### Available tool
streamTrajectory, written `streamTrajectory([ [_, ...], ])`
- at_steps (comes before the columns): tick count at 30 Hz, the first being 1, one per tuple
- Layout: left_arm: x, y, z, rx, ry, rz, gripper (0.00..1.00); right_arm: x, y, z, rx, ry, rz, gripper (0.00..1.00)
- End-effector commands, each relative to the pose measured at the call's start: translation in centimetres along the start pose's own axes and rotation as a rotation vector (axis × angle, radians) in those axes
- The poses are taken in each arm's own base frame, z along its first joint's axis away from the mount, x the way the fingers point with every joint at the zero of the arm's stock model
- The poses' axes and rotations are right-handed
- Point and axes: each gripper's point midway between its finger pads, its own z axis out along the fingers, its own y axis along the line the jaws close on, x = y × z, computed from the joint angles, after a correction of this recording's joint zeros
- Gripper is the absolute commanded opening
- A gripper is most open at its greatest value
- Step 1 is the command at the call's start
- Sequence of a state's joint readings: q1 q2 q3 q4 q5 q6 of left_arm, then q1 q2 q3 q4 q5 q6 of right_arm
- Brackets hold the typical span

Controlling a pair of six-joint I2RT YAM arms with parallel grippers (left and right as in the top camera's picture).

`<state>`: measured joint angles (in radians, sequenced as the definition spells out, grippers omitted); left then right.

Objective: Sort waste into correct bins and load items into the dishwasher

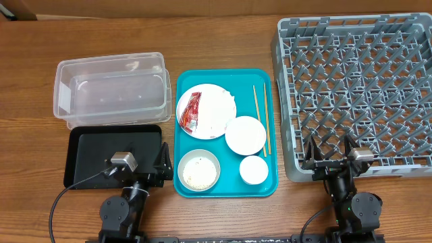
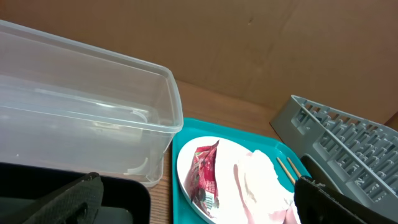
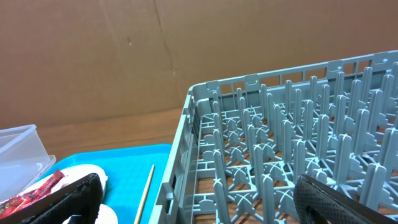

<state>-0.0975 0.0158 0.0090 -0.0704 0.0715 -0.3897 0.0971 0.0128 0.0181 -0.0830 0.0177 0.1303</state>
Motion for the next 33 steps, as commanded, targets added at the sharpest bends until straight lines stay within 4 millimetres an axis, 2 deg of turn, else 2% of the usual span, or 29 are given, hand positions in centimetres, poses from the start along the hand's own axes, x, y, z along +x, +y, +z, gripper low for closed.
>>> streamTrajectory([
  [1, 0.05, 0.01, -0.01, 0.001, -0.002, -0.010, 1.00, 0.18, -0.17, 0.01, 0.006, -0.004, -0.001, 1.00],
  [30, 0.05, 0.01, -0.01, 0.001, -0.002, -0.010, 1.00, 0.17, -0.17, 0.01, 0.006, -0.004, -0.001, 1.00],
  [33, -0.13, 0.58, -0.02, -0.032, -0.013, 0.025, 1.00, 0.17, -0.17, 0.01, 0.006, -0.004, -0.001, 1.00],
])
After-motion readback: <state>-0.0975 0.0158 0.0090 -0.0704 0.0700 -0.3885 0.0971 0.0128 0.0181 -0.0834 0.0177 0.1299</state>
